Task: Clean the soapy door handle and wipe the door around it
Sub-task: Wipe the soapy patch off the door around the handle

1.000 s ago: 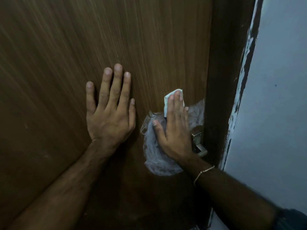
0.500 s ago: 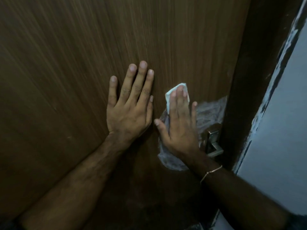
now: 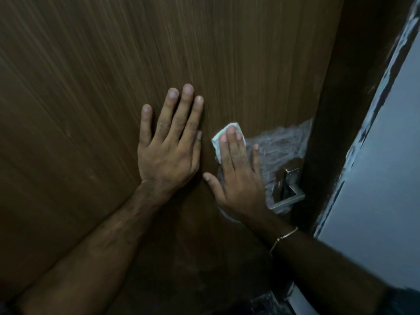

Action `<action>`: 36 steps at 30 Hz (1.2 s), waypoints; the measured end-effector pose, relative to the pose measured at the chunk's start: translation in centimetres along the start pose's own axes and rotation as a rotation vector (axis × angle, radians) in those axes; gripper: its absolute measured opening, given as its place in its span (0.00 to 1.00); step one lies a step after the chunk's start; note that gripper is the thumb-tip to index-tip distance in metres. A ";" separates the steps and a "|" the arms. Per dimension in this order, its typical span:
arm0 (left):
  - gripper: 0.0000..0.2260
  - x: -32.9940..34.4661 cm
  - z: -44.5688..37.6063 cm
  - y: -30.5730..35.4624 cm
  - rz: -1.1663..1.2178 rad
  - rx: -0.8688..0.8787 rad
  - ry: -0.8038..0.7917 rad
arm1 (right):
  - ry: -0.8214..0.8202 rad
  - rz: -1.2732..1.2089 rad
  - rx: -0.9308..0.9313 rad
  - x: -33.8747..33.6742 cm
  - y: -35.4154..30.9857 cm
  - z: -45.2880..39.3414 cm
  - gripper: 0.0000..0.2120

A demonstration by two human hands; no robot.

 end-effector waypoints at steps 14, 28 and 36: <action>0.27 -0.1 0.5 -0.3 -0.022 0.029 0.015 | -0.010 0.021 0.054 -0.5 2.2 0.5 0.36; 0.28 -0.2 0.6 -0.2 0.015 0.000 -0.036 | -0.008 -0.076 0.261 -2.2 6.9 -1.2 0.39; 0.29 0.2 0.9 -0.3 0.024 0.004 -0.041 | -0.026 -0.110 0.209 -1.8 7.4 0.2 0.39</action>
Point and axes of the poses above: each hand's wrist, its own z-axis away from the middle knuckle, its own x-axis out of the palm, y = z × x, the point moved 3 cm from there along -z, towards the middle knuckle, and after that the axes turned 3 degrees about -x, right-handed, at the moved point
